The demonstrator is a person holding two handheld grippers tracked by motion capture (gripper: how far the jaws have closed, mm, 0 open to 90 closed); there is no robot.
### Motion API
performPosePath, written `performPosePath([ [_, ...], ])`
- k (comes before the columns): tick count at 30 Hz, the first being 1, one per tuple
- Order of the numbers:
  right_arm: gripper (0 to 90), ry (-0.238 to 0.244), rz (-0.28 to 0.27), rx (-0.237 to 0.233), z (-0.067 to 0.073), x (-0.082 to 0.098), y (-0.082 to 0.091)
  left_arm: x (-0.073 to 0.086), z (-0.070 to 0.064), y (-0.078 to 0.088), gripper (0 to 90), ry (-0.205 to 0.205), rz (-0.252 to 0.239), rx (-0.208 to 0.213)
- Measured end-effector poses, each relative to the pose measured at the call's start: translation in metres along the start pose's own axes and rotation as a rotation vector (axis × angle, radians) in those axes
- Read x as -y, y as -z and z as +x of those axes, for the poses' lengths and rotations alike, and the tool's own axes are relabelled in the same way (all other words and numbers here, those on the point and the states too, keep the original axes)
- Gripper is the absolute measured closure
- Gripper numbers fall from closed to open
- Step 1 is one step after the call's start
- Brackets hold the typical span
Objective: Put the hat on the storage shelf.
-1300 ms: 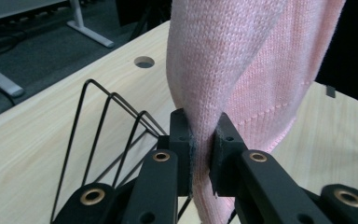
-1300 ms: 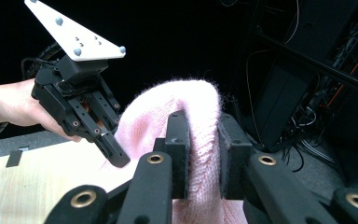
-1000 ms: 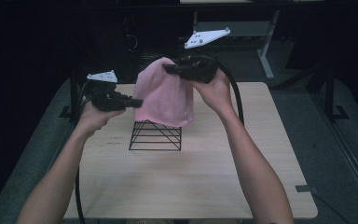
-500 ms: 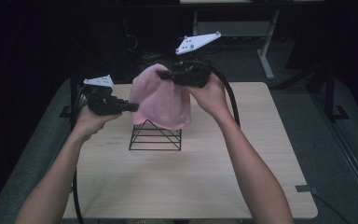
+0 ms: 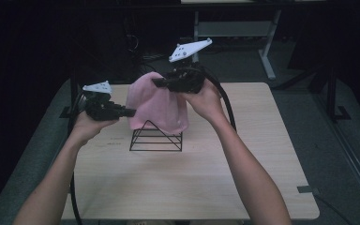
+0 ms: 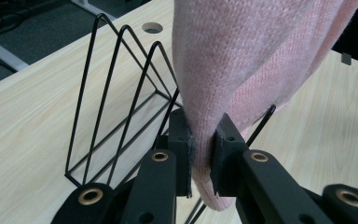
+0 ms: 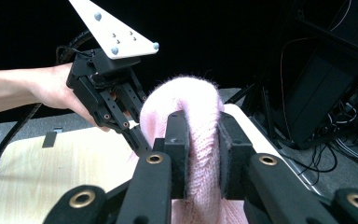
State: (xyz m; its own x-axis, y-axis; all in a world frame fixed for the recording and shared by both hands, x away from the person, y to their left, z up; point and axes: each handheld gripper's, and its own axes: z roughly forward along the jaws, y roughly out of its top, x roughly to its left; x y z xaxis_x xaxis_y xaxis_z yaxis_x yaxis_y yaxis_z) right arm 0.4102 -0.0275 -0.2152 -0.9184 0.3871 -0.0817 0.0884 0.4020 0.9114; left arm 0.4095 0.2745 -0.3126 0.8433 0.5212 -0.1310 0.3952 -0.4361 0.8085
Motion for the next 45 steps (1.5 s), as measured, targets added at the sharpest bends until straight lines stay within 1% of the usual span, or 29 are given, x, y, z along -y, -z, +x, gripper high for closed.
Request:
performPosePath([
  [2, 76.2, -0.002, 0.0, -0.004, 0.0, 0.001, -0.001, 0.003, 0.001, 0.0, 80.0, 0.01, -0.006, 0.003],
  [7, 76.0, -0.003, 0.021, -0.019, 0.0, 0.004, -0.005, 0.01, 0.001, -0.002, 80.0, 0.024, -0.008, 0.004],
  [8, 76.0, -0.001, 0.024, -0.021, 0.0, 0.005, -0.006, 0.011, 0.001, -0.003, 80.0, 0.025, -0.002, 0.006],
  [11, 76.0, -0.005, 0.03, -0.027, 0.0, 0.007, -0.007, 0.011, 0.0, -0.003, 80.0, 0.009, 0.004, -0.002],
  [15, 75.9, -0.017, 0.039, -0.034, -0.002, 0.01, -0.008, 0.014, 0.0, -0.003, 80.0, 0.007, 0.007, -0.006],
  [17, 75.9, -0.02, 0.045, -0.036, -0.003, 0.013, -0.01, 0.017, 0.001, -0.004, 80.0, 0.012, 0.01, -0.011],
  [22, 75.9, -0.018, 0.071, -0.055, -0.002, 0.016, -0.016, 0.023, 0.002, -0.008, 80.0, 0.009, 0.039, -0.021],
  [24, 75.9, -0.018, 0.083, -0.059, -0.002, 0.017, -0.018, 0.025, 0.003, -0.009, 79.8, 0.015, 0.048, -0.02],
  [27, 75.8, -0.013, 0.09, -0.069, -0.001, 0.019, -0.022, 0.026, 0.004, -0.011, 79.8, 0.004, 0.068, -0.036],
  [29, 75.8, -0.018, 0.093, -0.073, 0.0, 0.021, -0.024, 0.027, 0.003, -0.012, 79.8, 0.001, 0.081, -0.038],
  [30, 75.8, -0.02, 0.096, -0.077, 0.0, 0.022, -0.025, 0.028, 0.004, -0.012, 79.8, -0.01, 0.088, -0.044],
  [31, 75.8, -0.021, 0.1, -0.081, 0.0, 0.023, -0.026, 0.029, 0.003, -0.013, 79.8, -0.004, 0.086, -0.042],
  [32, 75.8, -0.024, 0.104, -0.083, 0.0, 0.025, -0.027, 0.03, 0.004, -0.013, 79.8, -0.009, 0.088, -0.043],
  [34, 75.7, -0.029, 0.108, -0.088, 0.001, 0.026, -0.028, 0.034, 0.004, -0.014, 79.8, 0.006, 0.09, -0.04],
  [35, 75.7, -0.026, 0.115, -0.092, 0.001, 0.027, -0.029, 0.036, 0.005, -0.015, 79.8, 0.002, 0.093, -0.04],
  [37, 75.6, -0.031, 0.125, -0.098, 0.002, 0.029, -0.032, 0.038, 0.005, -0.016, 79.8, 0.011, 0.095, -0.041],
  [38, 75.6, -0.031, 0.128, -0.102, 0.002, 0.03, -0.032, 0.04, 0.006, -0.016, 79.8, 0.005, 0.099, -0.042],
  [39, 75.5, -0.03, 0.136, -0.106, 0.002, 0.031, -0.033, 0.041, 0.005, -0.017, 79.8, 0.011, 0.107, -0.044],
  [41, 75.5, -0.034, 0.142, -0.11, 0.003, 0.033, -0.035, 0.042, 0.005, -0.018, 79.8, 0.0, 0.114, -0.052],
  [42, 75.5, -0.033, 0.145, -0.11, 0.004, 0.034, -0.036, 0.043, 0.005, -0.018, 79.8, 0.006, 0.117, -0.051],
  [43, 75.5, -0.036, 0.147, -0.112, 0.004, 0.035, -0.037, 0.044, 0.006, -0.019, 79.8, 0.0, 0.12, -0.053],
  [44, 75.5, -0.038, 0.149, -0.113, 0.004, 0.036, -0.037, 0.045, 0.005, -0.02, 79.8, 0.006, 0.123, -0.055],
  [45, 75.5, -0.04, 0.15, -0.113, 0.004, 0.037, -0.038, 0.046, 0.006, -0.02, 79.7, -0.007, 0.129, -0.058],
])
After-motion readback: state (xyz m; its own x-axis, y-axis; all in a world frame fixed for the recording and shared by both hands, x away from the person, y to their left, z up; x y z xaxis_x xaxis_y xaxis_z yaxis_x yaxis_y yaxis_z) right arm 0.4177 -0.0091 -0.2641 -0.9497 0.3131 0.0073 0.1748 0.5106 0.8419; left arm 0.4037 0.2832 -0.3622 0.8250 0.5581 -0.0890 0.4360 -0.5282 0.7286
